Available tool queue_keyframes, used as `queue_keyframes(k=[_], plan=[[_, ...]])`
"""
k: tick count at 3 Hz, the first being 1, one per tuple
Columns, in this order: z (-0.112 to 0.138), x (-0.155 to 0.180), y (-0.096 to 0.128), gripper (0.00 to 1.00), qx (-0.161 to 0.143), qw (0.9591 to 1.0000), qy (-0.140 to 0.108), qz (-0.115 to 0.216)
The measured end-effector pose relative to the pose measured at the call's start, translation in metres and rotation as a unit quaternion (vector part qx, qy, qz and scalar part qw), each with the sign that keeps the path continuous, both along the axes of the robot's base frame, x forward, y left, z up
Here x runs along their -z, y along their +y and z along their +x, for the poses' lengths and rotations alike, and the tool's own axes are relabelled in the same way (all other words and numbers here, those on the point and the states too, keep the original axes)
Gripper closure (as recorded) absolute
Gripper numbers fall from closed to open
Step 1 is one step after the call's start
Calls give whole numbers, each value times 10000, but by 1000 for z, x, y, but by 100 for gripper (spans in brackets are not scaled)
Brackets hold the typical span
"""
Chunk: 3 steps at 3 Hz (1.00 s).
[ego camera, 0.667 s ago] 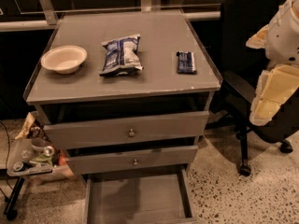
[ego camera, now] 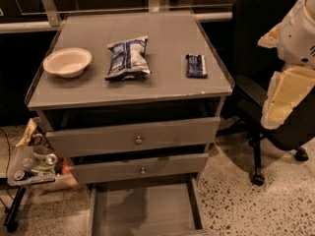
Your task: Place rxbar blueberry into bottom drawer
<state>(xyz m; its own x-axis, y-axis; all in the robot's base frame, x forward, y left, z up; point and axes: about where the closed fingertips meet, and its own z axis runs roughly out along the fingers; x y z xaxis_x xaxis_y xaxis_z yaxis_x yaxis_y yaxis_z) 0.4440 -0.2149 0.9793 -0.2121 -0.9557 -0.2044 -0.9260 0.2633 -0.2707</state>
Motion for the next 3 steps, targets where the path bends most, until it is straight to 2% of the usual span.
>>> queue_keyframes(k=[1,2,3], plan=[[33,0,0,0,-24,10000,18,34],[82,4,1,0,-106,9999,123,47],[142,7,1,0,-142,9999,73,-56]])
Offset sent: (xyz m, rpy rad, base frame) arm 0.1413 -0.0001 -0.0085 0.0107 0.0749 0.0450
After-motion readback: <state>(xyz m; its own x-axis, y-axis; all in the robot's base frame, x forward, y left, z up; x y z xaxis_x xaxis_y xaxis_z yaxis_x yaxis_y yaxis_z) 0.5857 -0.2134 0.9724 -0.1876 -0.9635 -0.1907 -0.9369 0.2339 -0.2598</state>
